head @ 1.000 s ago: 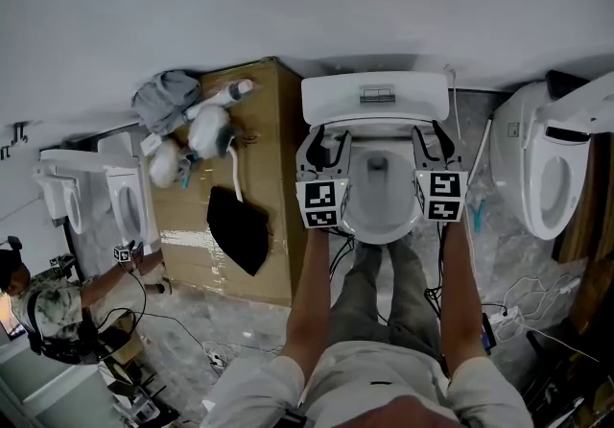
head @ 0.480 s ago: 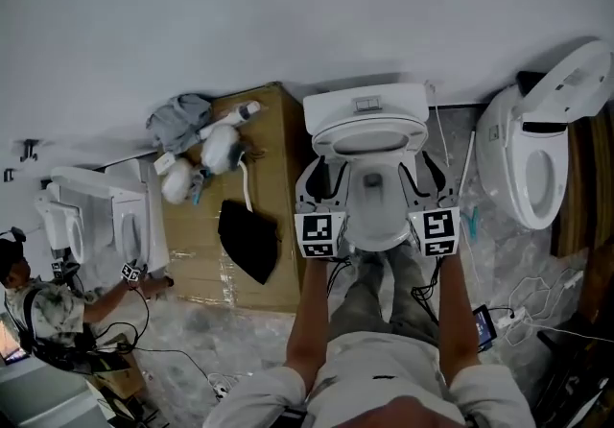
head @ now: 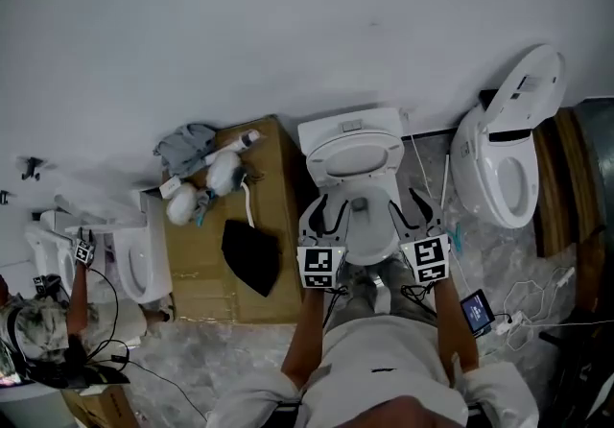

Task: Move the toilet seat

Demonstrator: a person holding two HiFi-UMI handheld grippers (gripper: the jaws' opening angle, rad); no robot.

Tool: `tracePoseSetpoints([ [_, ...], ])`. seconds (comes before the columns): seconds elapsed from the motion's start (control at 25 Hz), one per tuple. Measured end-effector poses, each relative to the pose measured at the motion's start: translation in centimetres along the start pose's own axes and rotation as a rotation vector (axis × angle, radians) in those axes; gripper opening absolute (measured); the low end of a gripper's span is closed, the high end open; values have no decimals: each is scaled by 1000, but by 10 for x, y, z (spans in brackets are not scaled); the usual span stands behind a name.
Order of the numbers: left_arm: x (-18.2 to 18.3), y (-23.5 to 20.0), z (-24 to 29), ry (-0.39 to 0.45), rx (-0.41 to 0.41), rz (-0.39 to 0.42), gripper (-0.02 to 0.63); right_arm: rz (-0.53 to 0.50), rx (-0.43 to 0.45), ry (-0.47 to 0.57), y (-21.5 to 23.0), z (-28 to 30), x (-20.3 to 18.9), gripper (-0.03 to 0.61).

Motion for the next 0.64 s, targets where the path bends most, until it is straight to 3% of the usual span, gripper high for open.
tracePoseSetpoints([
  [0.36, 4, 17, -51, -9, -47, 44, 201, -7, 28, -4, -19, -41, 5, 210],
  [0.64, 7, 36, -61, -20, -44, 23, 192, -10, 36, -6, -6, -53, 3, 210],
])
Point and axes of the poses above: the fingertips, and each gripper's own axes: z forward along the fingers, y to its right, x out of its top, the point moved 10 cm from there along -z, backward along the fingers, and after that the axes turned 7 degrees about -x, right-handed, at the moved point
